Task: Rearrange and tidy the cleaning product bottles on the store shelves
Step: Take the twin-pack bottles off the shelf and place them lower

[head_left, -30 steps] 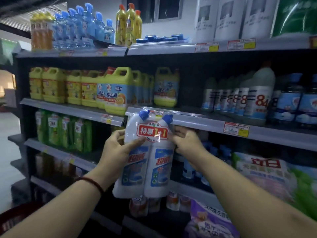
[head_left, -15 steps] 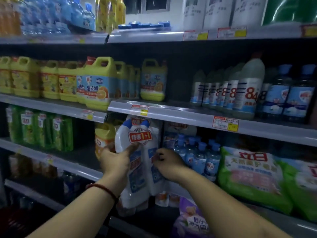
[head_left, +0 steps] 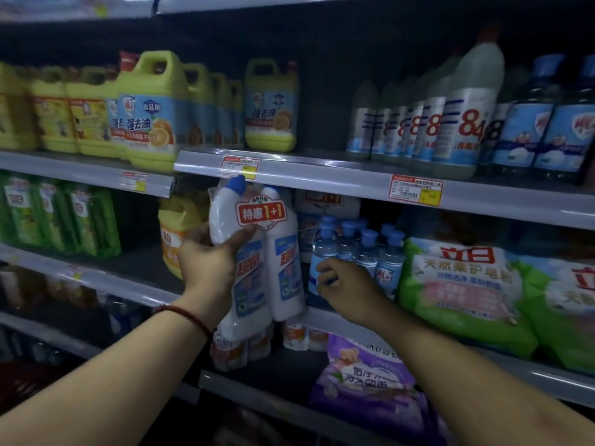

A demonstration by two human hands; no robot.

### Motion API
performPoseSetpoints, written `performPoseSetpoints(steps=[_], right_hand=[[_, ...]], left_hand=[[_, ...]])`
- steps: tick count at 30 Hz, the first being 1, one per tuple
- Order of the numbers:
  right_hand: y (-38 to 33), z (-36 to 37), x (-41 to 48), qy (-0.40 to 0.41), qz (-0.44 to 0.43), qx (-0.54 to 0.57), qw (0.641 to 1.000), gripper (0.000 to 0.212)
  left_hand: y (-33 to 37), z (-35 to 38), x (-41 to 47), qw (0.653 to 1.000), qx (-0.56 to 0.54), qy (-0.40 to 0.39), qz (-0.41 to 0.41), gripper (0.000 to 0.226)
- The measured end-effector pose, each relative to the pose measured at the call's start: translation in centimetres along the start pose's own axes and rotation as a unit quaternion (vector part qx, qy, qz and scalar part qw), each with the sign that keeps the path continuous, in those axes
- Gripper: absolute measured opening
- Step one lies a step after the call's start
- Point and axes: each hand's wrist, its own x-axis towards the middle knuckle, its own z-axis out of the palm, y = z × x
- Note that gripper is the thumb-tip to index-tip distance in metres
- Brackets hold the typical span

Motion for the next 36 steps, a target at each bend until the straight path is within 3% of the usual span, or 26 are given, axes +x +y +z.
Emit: performPoseSetpoints(steps=[10,15,20,25,28,33,36], right_hand=[[0.2,1.6,0.6,-0.02,0.0,0.036,0.999,0.042],[0.2,2.3,0.4,-0.02,-0.006,0.034,0.999,0.043],[-0.2,2.4,1.1,-0.018,-0.002,0.059,0.998,0.045],[-3.0,3.0,3.5,-0.016,-0.012,0.116,0.993,0.057],[-4.9,4.3,5.4,-0.051,-0.013,0.186,0.981,0.044],[-5.4,7.8,7.6,-0.034,0.031,0.296,0.954,0.053],[-5.6,8.1,8.3,0.001,0.034,0.351,0.936,0.045]], left_hand=[[-0.3,-0.8,1.6,0.999,-0.038,0.037,-0.008,0.049],[-2.0,-1.9,3.0,0.991,-0.095,0.08,-0.057,0.059],[-1.5,-3.5,5.3,0.994,-0.077,0.025,-0.072,0.036],[-1.4,-5.6,7.1,0.993,-0.043,-0.078,-0.073,0.046],[-2.0,-6.5,7.1,0.984,0.003,-0.159,-0.08,0.042],[-3.6,-7.3,7.1,0.975,0.003,-0.18,-0.132,0.036],[-3.4,-7.0,8.0,0.966,-0.003,-0.219,-0.135,0.034]])
